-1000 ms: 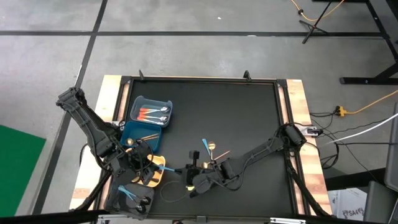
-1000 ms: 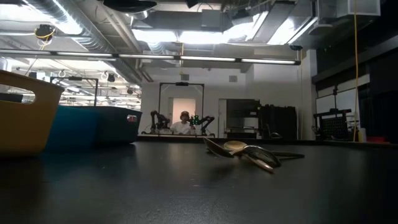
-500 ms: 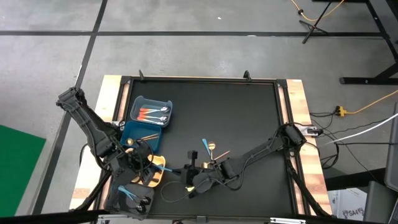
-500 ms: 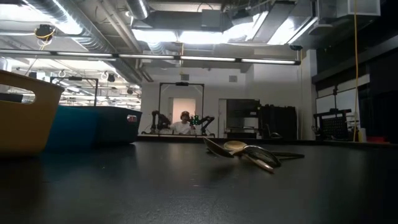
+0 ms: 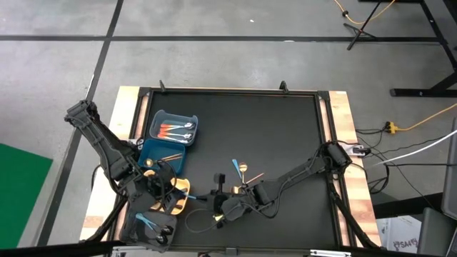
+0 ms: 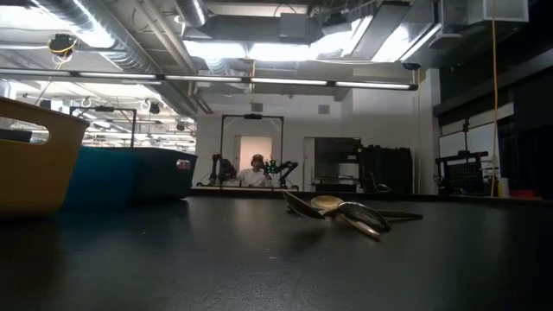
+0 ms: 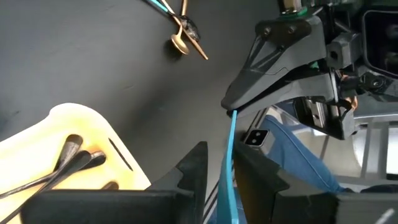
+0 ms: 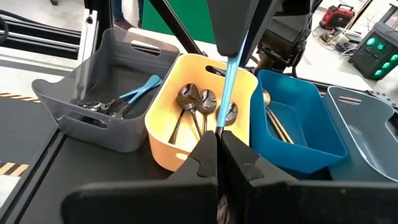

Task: Sort silverware by color (type)
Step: Put the blue spoon into the black bin

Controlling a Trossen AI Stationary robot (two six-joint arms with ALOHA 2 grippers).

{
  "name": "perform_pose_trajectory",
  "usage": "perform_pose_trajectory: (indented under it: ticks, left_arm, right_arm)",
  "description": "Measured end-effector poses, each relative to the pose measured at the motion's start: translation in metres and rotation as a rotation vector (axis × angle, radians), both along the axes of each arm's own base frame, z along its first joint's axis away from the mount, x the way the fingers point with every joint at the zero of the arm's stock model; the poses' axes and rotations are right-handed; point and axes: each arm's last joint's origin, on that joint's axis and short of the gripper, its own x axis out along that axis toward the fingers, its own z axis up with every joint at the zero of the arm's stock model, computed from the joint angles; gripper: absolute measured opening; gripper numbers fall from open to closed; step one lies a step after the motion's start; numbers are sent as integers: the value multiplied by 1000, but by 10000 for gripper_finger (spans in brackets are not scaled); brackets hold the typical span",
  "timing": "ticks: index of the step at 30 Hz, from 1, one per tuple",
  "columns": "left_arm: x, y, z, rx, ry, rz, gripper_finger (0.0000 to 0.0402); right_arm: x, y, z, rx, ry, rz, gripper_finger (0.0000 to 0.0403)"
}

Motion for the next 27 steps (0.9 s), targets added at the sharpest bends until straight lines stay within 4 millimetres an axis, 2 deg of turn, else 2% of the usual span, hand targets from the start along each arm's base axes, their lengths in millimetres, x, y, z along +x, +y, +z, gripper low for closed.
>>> perform_pose_trajectory:
  ticks: [6, 27]
  left_arm:
    - [3, -3, 3, 17, -43, -49, 71]
    - [3, -3, 4, 15, -46, -51, 71]
  right_arm:
    - [0, 0, 0, 0, 0, 1, 0]
    - [0, 0, 0, 0, 0, 1, 0]
